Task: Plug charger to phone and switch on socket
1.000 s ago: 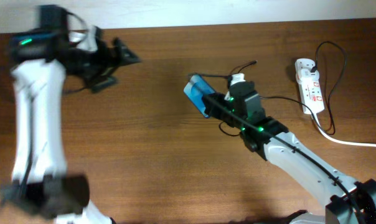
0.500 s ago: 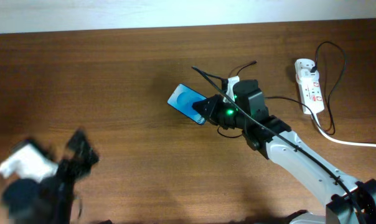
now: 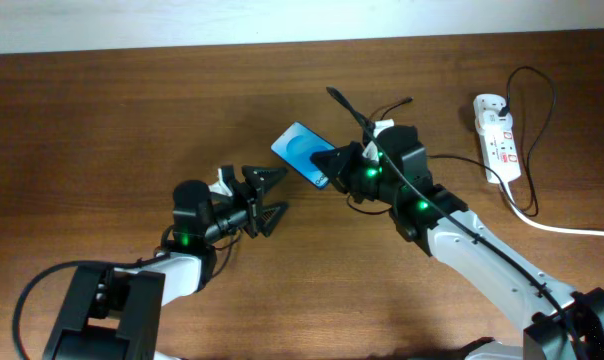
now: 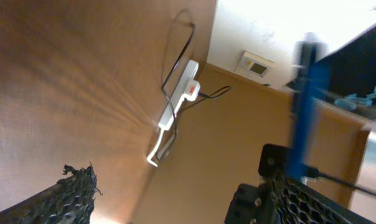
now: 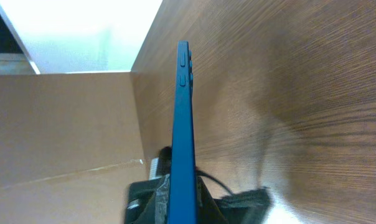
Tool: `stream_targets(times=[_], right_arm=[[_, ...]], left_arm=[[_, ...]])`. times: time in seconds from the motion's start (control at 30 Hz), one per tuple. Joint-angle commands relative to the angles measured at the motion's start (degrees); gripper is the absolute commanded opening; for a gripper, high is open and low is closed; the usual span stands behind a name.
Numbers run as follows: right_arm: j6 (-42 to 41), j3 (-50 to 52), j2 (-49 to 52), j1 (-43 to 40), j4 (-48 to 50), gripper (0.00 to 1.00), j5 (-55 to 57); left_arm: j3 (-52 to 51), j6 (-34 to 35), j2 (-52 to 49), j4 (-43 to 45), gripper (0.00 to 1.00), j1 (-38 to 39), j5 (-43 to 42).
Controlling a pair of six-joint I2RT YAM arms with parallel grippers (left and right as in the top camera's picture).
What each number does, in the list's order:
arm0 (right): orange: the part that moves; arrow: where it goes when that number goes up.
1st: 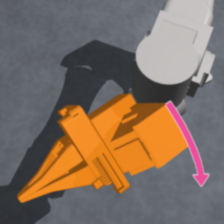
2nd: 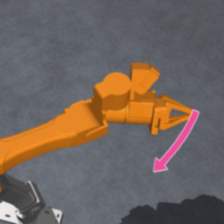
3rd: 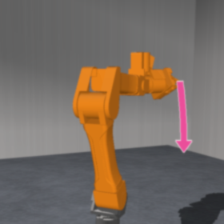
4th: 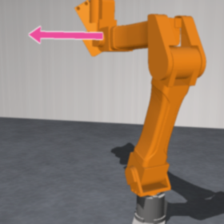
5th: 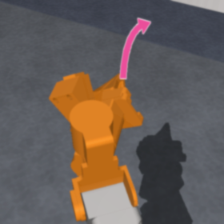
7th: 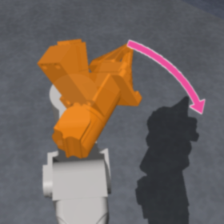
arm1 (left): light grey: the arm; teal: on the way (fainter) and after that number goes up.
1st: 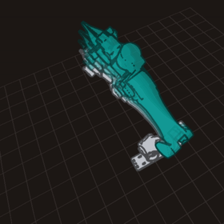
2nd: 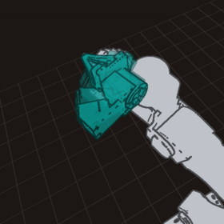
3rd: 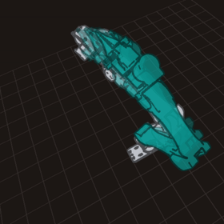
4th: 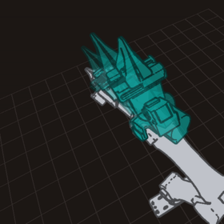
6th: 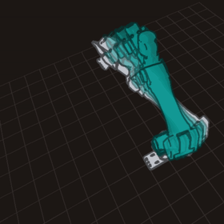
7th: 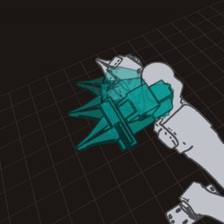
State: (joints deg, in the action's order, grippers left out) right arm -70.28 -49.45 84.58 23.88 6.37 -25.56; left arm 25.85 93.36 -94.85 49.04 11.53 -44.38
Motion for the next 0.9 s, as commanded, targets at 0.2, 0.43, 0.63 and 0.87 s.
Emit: stream_targets(times=[0.2, 0.43, 0.63, 0.87], right_arm=[[-2.01, -1.03, -0.83, 6.93, 0.92, 0.04, 2.29], [-1.92, -1.03, -0.83, 0.04, 1.4, 0.04, 6.32], [-2.03, -1.03, -0.83, 2.67, 0.85, 0.04, -1.66], [-11.93, -1.01, -0.83, 6.14, -7.06, 0.04, -1.88]], left_arm=[[0.85, 17.07, -0.61, 14.62, 0.77, 0.85, 4.66], [0.83, 16.55, -0.61, 15.65, 0.93, 0.85, -7.96], [0.83, 16.35, -0.61, 15.63, 0.99, 0.81, -3.02], [0.83, 16.37, -0.61, 15.65, 0.73, 0.81, 4.81]])
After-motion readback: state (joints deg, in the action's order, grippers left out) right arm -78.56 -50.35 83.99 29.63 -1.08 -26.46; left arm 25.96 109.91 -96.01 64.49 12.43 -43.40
